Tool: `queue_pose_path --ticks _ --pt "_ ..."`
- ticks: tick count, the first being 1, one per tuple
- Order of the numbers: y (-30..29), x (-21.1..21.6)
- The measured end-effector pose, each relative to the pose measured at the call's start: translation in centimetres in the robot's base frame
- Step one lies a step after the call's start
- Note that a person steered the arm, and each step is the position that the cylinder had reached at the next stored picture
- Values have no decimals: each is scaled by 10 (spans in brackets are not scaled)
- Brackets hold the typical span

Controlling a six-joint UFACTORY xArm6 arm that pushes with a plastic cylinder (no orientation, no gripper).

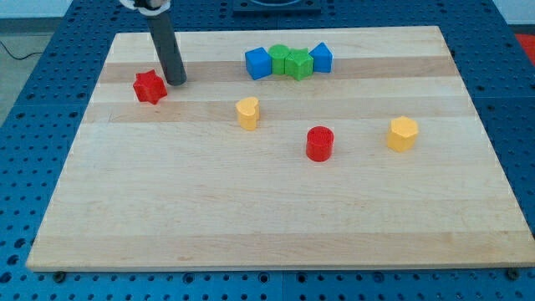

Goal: Place the red star to the left of the yellow heart

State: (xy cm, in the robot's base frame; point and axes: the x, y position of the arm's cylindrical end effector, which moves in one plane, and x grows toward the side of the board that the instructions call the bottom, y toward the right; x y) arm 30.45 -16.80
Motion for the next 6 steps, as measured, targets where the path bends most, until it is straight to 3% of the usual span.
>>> queue_pose_path --ticks 1,2,3,4,5,6 --pt "-17 -37" --pt "-69 -27" --pt "-60 13" --pt "3 49" --pt "37 55" --pt "13 48"
